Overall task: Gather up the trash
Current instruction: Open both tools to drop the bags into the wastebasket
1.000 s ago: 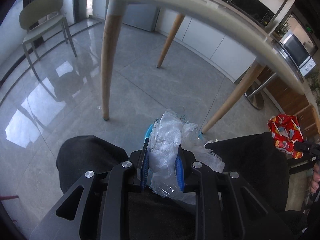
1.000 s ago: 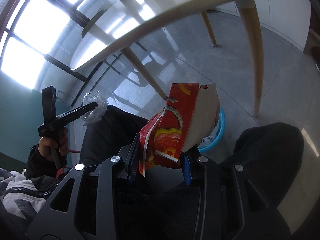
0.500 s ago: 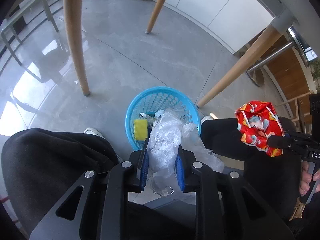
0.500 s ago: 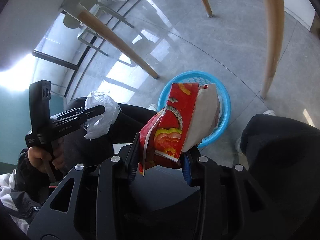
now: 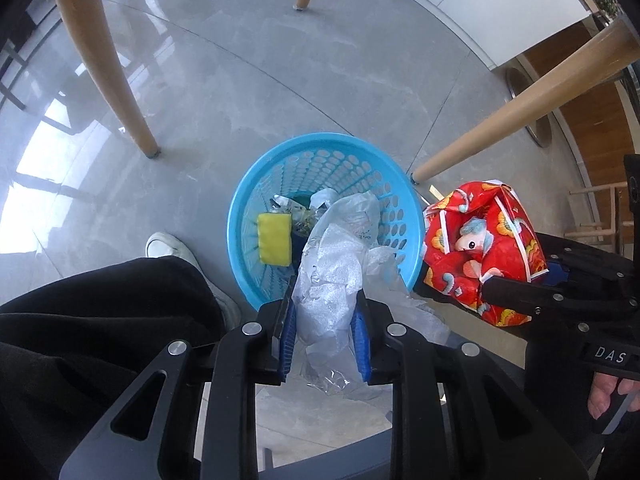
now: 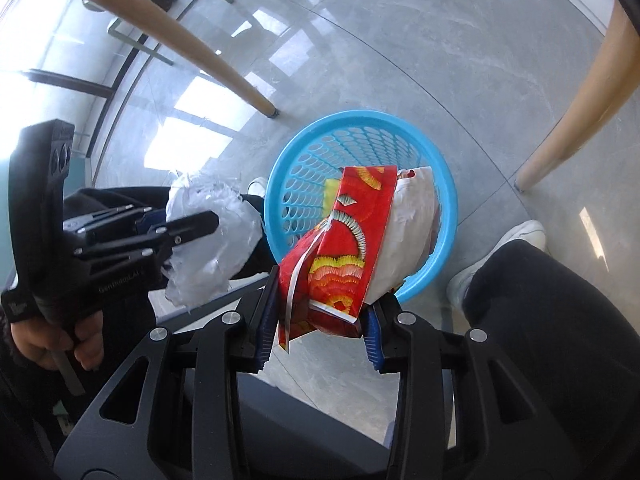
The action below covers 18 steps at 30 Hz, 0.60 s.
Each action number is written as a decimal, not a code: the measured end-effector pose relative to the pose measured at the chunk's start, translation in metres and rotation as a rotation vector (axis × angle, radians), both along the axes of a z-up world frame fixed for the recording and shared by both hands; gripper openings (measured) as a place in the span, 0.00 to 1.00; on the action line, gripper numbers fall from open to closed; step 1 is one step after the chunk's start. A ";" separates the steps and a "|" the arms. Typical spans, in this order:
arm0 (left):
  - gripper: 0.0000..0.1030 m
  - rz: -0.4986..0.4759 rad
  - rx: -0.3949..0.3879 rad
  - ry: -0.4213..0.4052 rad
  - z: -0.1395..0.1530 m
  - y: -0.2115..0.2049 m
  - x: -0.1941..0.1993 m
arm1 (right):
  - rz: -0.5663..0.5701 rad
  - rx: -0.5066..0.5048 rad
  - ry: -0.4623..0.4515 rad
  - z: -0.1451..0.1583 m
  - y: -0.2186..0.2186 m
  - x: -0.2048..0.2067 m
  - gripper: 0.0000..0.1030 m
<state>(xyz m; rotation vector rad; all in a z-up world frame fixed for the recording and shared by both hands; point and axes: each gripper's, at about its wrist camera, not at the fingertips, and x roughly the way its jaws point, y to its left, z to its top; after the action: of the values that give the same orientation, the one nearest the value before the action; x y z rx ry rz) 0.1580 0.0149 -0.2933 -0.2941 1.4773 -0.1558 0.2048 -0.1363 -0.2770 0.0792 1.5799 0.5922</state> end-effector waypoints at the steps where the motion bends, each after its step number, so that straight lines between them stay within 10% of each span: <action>1: 0.23 0.003 -0.006 0.004 -0.001 0.000 0.001 | -0.008 0.004 0.007 -0.002 0.001 0.003 0.34; 12: 0.26 -0.003 -0.018 0.034 -0.018 -0.005 0.007 | -0.005 -0.004 0.034 -0.017 0.007 0.013 0.35; 18: 0.36 -0.009 -0.003 0.034 -0.020 -0.007 0.008 | -0.029 -0.009 0.027 -0.014 0.007 0.013 0.60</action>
<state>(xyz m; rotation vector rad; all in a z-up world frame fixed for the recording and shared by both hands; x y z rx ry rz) 0.1660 0.0078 -0.3138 -0.2940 1.5122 -0.1607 0.2180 -0.1298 -0.2913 0.1034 1.6045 0.5631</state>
